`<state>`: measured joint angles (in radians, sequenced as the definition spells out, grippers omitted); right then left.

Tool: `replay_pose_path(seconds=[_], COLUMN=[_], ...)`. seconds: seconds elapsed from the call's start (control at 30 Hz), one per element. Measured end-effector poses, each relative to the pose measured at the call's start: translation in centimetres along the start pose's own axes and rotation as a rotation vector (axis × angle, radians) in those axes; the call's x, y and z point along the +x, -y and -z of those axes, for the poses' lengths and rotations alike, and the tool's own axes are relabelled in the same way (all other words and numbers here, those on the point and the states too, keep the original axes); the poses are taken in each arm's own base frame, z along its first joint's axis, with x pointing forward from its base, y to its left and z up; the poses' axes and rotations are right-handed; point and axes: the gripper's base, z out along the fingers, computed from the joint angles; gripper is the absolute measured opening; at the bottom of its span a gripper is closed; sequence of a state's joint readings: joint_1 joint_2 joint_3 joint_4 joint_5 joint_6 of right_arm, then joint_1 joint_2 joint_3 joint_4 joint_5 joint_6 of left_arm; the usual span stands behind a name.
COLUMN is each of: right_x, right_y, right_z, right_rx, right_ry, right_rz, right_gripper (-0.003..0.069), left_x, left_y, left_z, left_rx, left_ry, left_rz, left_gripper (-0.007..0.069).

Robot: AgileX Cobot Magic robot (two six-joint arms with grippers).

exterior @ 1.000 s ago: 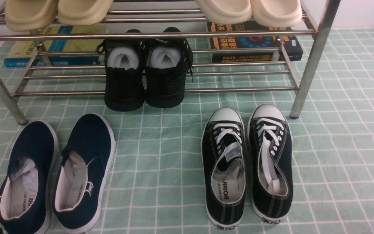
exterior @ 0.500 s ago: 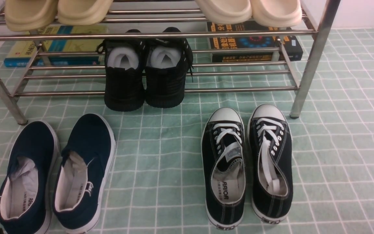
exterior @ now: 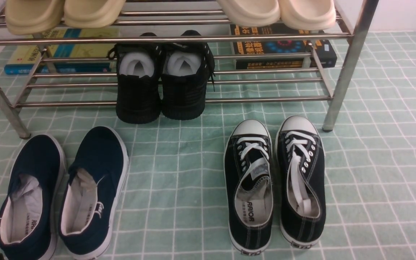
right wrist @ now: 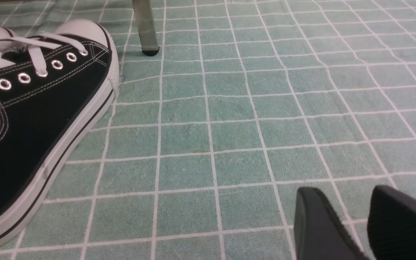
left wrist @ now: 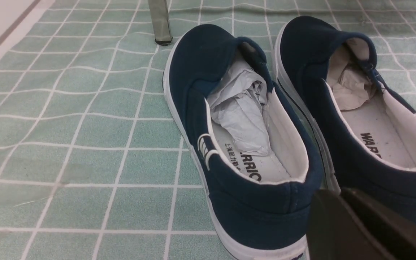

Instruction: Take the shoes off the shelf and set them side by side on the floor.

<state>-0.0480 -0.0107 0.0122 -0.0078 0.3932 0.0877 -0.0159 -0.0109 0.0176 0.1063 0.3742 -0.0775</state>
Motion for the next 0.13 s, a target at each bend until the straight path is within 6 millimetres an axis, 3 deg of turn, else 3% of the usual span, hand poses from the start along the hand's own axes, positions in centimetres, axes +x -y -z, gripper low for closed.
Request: replay_pose_path(seconds=[0.13], right_x=[0.00], right_y=[0.00], right_z=[0.00], right_rx=[0.000], right_ry=[0.000], right_rz=[0.000], right_gripper=[0.0239], left_x=[0.00], left_y=[-0.01], left_z=[0.00], left_rx=[-0.001], left_ry=[0.000], left_rz=[-0.003], left_gripper=[0.0065])
